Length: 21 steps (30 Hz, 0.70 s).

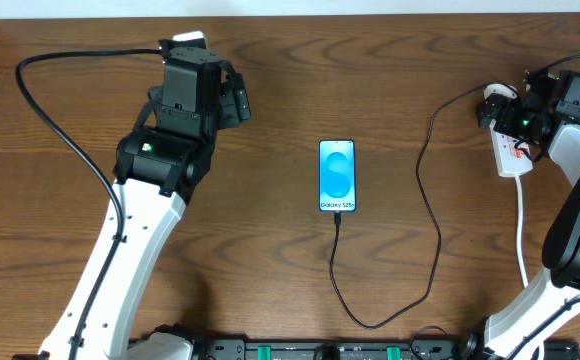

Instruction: Plug charger to phone and switch on socket

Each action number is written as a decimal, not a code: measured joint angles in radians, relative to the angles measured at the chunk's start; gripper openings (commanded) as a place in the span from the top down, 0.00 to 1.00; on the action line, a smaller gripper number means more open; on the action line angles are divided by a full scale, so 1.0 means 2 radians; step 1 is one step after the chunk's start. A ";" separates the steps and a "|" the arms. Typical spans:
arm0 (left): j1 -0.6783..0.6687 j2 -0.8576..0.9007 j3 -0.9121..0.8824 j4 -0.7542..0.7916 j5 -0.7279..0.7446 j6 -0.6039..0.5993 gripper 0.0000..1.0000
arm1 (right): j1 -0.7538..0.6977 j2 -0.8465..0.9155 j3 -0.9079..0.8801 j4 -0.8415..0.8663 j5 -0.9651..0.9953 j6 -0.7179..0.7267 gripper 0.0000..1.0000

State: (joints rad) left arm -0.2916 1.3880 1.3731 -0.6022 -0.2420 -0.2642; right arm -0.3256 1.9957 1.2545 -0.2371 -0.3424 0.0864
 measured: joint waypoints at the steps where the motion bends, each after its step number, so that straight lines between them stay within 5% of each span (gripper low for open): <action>1: 0.000 0.000 0.000 0.000 0.000 0.000 0.10 | 0.000 0.000 0.000 0.000 0.000 0.002 0.01; 21: 0.000 0.000 0.000 0.000 0.000 0.000 0.10 | 0.000 -0.003 -0.012 0.024 0.000 0.048 0.01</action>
State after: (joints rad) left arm -0.2916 1.3880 1.3731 -0.6022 -0.2424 -0.2642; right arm -0.3256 1.9896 1.2304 -0.1894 -0.3420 0.1818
